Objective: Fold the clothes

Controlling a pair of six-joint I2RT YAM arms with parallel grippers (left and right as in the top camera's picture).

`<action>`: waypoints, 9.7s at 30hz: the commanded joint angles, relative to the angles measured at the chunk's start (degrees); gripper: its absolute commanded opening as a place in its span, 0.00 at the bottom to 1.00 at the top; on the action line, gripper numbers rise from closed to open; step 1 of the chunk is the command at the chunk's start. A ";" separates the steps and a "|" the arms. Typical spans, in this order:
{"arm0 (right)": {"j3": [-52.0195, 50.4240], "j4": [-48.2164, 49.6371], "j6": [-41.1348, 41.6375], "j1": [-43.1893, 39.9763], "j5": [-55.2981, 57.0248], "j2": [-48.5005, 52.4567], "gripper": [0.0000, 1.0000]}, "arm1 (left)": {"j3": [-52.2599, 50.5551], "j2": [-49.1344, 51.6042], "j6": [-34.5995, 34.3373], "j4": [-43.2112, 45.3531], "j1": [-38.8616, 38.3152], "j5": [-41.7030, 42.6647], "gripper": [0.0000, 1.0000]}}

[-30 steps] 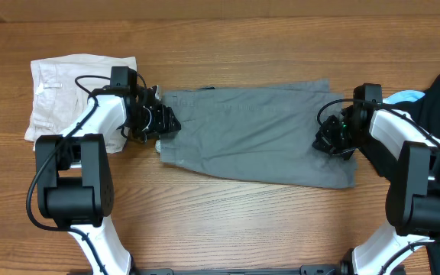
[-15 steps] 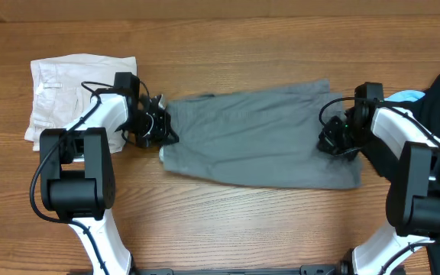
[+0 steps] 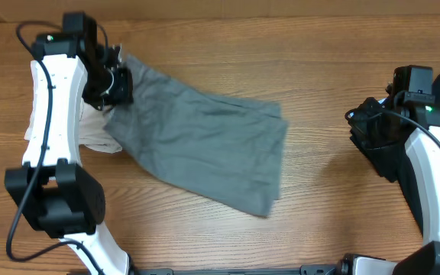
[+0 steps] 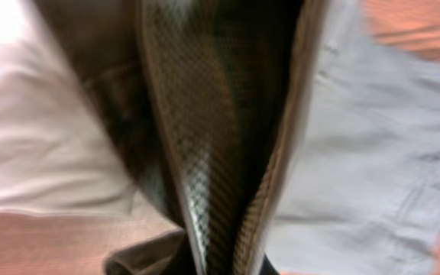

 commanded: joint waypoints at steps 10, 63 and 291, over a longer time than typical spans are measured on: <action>0.90 -0.81 -1.05 -0.09 0.98 -1.07 0.05 | 7.26 0.50 -7.06 -4.48 -26.36 -4.92 0.04; -5.84 -2.80 -18.08 14.67 -17.59 -0.07 0.27 | 9.09 1.05 -14.53 -8.87 -28.61 -4.22 0.56; -25.62 15.08 -6.64 11.69 -13.31 7.89 0.13 | -29.64 4.81 -8.20 27.41 -19.15 17.79 0.93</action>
